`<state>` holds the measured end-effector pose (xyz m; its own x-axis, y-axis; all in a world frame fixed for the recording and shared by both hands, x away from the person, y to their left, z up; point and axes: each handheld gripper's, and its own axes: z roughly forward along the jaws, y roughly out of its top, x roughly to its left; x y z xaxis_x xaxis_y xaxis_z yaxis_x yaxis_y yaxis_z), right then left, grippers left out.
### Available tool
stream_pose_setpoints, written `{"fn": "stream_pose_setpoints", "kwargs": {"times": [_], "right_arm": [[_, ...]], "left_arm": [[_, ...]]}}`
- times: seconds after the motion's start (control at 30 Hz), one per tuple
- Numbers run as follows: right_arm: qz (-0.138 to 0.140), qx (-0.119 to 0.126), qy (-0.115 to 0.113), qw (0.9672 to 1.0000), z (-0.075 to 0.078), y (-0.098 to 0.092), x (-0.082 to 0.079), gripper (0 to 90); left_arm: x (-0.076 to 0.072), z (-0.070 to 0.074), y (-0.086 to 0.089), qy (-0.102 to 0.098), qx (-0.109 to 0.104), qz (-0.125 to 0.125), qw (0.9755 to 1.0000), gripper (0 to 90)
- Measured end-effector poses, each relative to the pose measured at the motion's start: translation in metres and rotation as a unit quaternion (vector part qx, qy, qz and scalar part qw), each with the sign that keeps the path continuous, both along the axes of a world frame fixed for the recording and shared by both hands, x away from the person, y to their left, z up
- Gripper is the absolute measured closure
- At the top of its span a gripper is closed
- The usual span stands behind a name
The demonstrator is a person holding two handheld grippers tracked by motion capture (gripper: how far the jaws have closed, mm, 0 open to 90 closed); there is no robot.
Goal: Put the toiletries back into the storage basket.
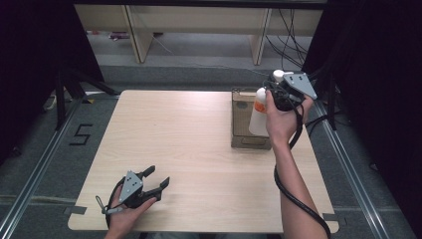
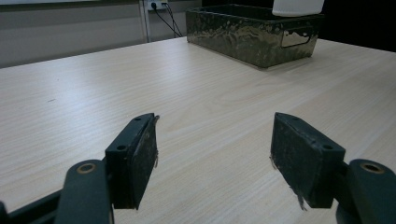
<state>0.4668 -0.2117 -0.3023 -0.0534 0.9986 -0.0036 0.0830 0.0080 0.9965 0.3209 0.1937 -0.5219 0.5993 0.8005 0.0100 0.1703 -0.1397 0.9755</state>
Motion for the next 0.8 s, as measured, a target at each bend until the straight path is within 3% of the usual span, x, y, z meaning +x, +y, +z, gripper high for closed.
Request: {"fn": "stream_pose_setpoints", "kwargs": {"times": [0.8], "right_arm": [[0.003,-0.007,0.007,0.9999,-0.0045,0.0081,0.0009,60.1]], "left_arm": [[-0.0001,-0.0002,-0.0007,-0.001,-0.002,-0.002,1.0000,31.1]]}}
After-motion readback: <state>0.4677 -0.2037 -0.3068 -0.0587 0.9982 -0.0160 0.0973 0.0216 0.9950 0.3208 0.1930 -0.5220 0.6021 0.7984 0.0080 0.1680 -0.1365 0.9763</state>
